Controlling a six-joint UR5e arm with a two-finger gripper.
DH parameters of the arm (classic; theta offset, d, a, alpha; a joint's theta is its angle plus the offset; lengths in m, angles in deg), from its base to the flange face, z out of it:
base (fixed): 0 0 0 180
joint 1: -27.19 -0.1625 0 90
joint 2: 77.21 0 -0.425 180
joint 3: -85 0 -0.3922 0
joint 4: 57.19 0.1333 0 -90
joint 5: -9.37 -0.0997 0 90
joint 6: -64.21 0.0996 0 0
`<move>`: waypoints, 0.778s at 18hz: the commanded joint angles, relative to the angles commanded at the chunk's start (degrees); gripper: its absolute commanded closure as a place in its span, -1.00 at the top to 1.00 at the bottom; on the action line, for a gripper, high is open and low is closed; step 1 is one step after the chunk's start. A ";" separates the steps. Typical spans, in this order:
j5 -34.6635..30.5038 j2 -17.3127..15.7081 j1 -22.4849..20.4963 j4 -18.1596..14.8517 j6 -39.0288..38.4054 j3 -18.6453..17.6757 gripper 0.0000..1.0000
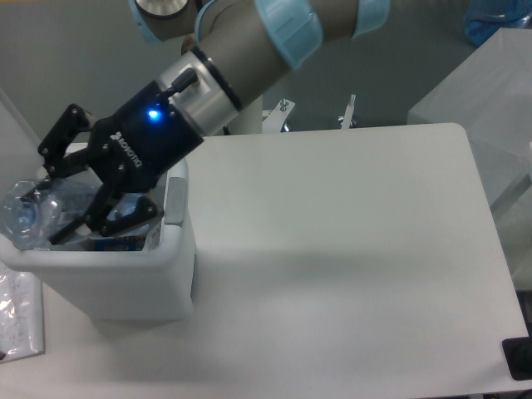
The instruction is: Place the trash in the trash can
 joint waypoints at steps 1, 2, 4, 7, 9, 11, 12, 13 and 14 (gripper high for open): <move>0.00 -0.18 0.00 0.09 0.44 -0.97 0.22; -0.09 -0.35 -0.09 0.18 1.31 -1.76 0.25; -0.09 -1.23 -0.09 0.18 3.07 -3.78 0.36; -0.18 -3.07 -0.17 0.18 6.32 -7.38 0.58; -0.18 -3.34 -0.52 0.18 8.60 -9.75 0.90; -0.18 -3.52 -1.75 0.18 9.14 -10.99 1.00; -0.18 -3.61 -3.15 0.18 9.05 -11.08 1.00; -0.18 -3.52 -4.64 0.18 8.97 -11.00 1.00; -0.18 -3.43 -6.31 0.18 8.96 -10.99 1.00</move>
